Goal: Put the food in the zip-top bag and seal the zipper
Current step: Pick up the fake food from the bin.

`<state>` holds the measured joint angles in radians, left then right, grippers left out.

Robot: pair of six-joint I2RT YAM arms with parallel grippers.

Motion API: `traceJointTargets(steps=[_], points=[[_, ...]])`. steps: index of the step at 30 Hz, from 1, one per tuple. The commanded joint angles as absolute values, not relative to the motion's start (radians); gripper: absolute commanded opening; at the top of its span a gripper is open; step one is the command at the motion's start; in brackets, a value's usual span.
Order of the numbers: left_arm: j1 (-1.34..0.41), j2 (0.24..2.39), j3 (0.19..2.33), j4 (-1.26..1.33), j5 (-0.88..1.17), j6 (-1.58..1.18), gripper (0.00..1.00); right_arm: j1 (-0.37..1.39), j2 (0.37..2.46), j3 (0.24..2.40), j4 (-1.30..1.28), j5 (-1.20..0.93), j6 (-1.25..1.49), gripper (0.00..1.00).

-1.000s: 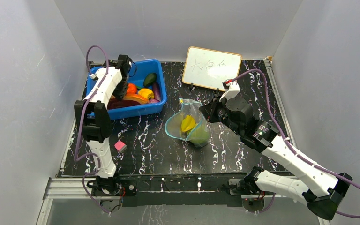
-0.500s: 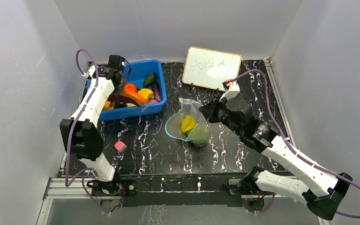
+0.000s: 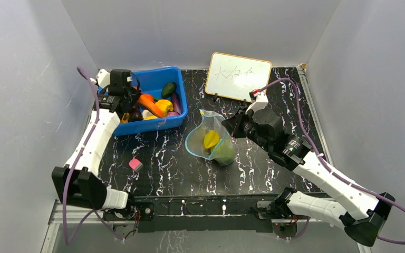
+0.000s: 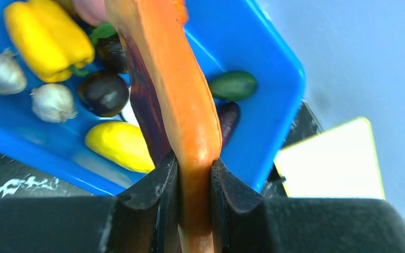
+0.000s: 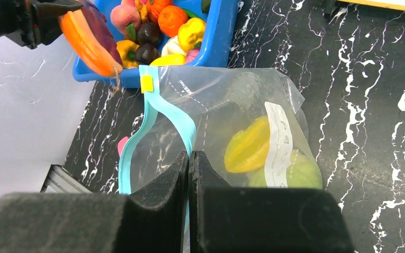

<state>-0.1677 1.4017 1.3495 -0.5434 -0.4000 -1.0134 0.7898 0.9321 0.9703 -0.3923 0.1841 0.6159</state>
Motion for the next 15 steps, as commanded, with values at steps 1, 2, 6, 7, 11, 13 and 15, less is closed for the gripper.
traceJointTargets(steps=[1,2,6,7,11,13,15], points=[[-0.175,1.252,1.263,-0.319,-0.227,-0.863,0.08,0.79,0.939,0.987,-0.302,0.181,0.661,0.0],[-0.176,1.226,1.244,-0.284,-0.2,-0.845,0.08,0.79,0.945,0.99,-0.303,0.181,0.675,0.0],[-0.179,1.143,1.178,-0.164,-0.113,-0.774,0.09,0.791,0.963,1.008,-0.318,0.183,0.717,0.0],[-0.179,1.127,1.163,-0.13,-0.093,-0.764,0.09,0.79,0.965,1.009,-0.316,0.185,0.726,0.0],[-0.179,1.081,1.106,-0.049,0.0,-0.729,0.08,0.79,0.968,1.006,-0.297,0.185,0.773,0.0],[-0.179,1.06,1.076,-0.005,0.075,-0.715,0.08,0.79,0.966,0.994,-0.281,0.181,0.801,0.0],[-0.181,1.03,1.044,0.057,0.146,-0.698,0.08,0.79,0.965,0.978,-0.261,0.178,0.832,0.0]])
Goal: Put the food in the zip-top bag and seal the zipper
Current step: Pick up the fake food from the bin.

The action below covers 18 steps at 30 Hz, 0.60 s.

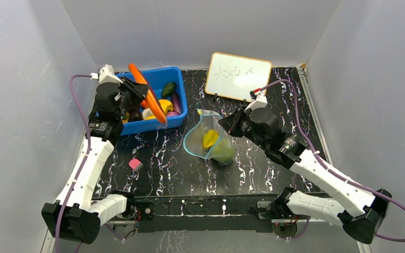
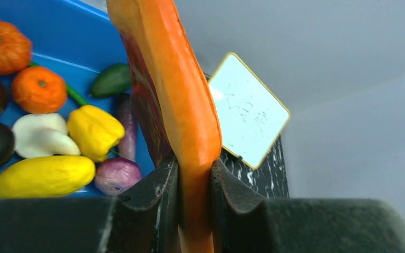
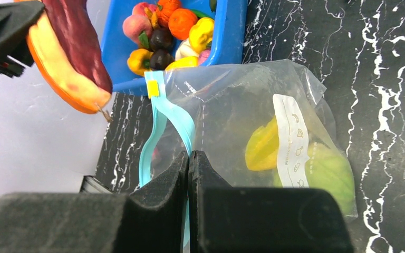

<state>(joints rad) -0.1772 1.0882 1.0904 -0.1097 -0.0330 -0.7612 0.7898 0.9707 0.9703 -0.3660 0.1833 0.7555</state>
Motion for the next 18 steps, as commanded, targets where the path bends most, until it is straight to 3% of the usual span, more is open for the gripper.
traceJointTargets(steps=[1,18], points=[[-0.18,1.015,1.026,0.092,0.175,-0.699,0.08,0.789,0.965,0.972,-0.251,0.175,0.844,0.0],[-0.262,0.956,0.936,0.488,0.341,-0.747,0.09,0.789,1.007,0.915,-0.066,0.152,1.107,0.0]])
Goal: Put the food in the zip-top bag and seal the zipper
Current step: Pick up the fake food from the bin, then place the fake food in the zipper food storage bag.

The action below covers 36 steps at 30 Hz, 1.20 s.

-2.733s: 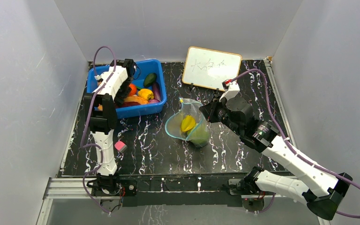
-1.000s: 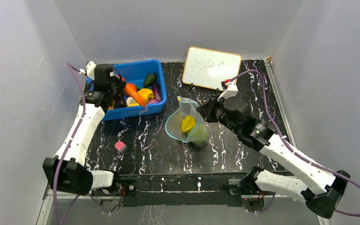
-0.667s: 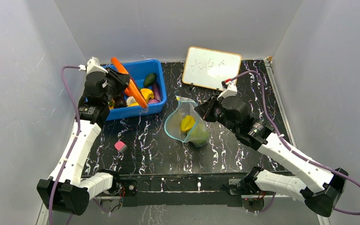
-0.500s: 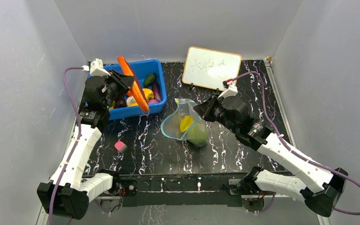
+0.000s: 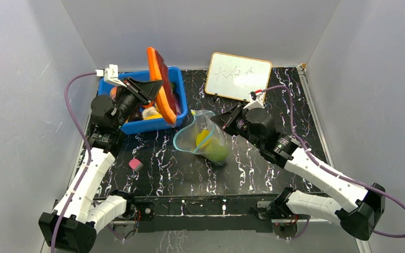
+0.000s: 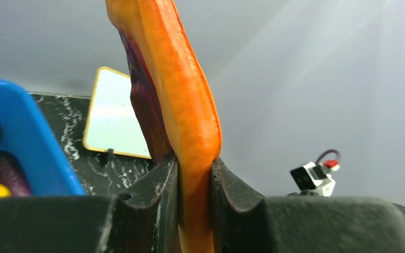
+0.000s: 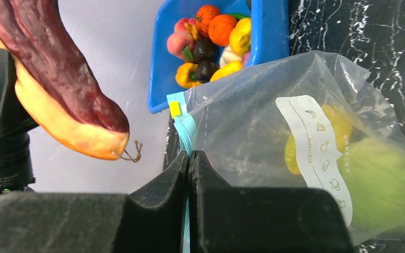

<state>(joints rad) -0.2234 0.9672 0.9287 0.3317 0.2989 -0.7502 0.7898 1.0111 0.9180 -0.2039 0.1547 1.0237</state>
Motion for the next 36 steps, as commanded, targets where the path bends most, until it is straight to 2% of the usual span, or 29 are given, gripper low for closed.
traceJointTargets(steps=[1,6,10,15,23,29,36], points=[[-0.286,0.961,0.94,0.498,0.34,-0.738,0.09,0.79,1.008,0.916,-0.057,0.152,1.117,0.0],[-0.423,0.987,0.901,0.657,0.332,-0.666,0.09,0.79,1.017,0.922,-0.024,0.157,1.165,0.0],[-0.454,0.982,0.771,0.884,0.413,-0.592,0.09,0.79,1.018,0.922,-0.01,0.149,1.188,0.0],[-0.481,0.992,0.672,1.013,0.457,-0.527,0.1,0.789,1.002,0.9,0.022,0.15,1.21,0.0],[-0.499,1.01,0.627,1.134,0.49,-0.536,0.1,0.79,1.014,0.902,0.053,0.141,1.249,0.0],[-0.505,0.998,0.595,1.112,0.483,-0.499,0.11,0.79,1.011,0.905,0.074,0.143,1.266,0.0],[-0.511,1.011,0.528,1.132,0.481,-0.477,0.17,0.79,0.999,0.894,0.086,0.158,1.278,0.0]])
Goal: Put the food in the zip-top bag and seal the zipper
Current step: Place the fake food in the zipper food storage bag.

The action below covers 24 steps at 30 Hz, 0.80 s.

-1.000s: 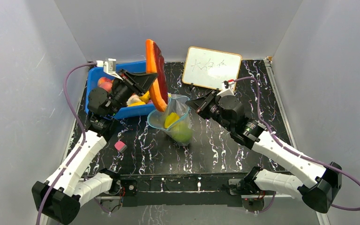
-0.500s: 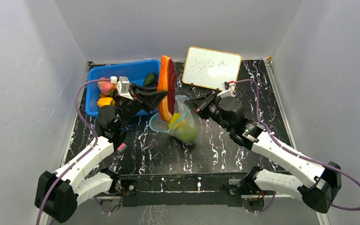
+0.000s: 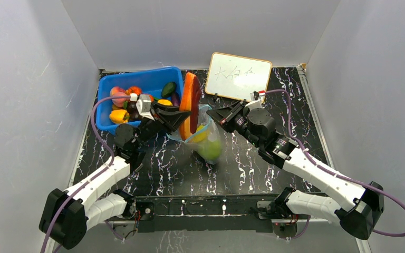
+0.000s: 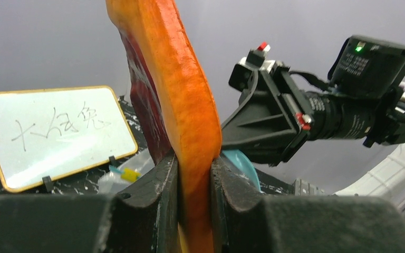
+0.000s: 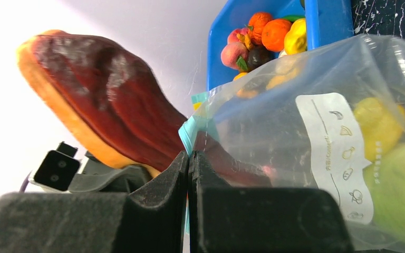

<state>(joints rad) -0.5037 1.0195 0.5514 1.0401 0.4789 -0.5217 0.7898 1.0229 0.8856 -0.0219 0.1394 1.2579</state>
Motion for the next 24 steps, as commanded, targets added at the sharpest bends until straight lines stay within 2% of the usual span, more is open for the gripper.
traceJointTargets(steps=[1,4,11,16,18,24], points=[[-0.512,1.014,0.522,1.139,0.484,-0.478,0.18,0.79,0.998,0.894,0.086,0.158,1.278,0.0],[-0.515,1.023,0.52,1.143,0.502,-0.477,0.24,0.79,0.999,0.896,0.086,0.157,1.274,0.0],[-0.517,0.985,0.563,0.983,0.509,-0.411,0.46,0.79,1.001,0.898,0.075,0.145,1.251,0.0],[-0.516,0.967,0.598,0.849,0.497,-0.359,0.5,0.79,1.004,0.899,0.075,0.139,1.242,0.0],[-0.516,0.967,0.611,0.805,0.5,-0.341,0.48,0.79,1.007,0.899,0.078,0.134,1.24,0.0],[-0.517,0.962,0.667,0.699,0.531,-0.312,0.15,0.79,1.004,0.906,0.066,0.14,1.222,0.0]])
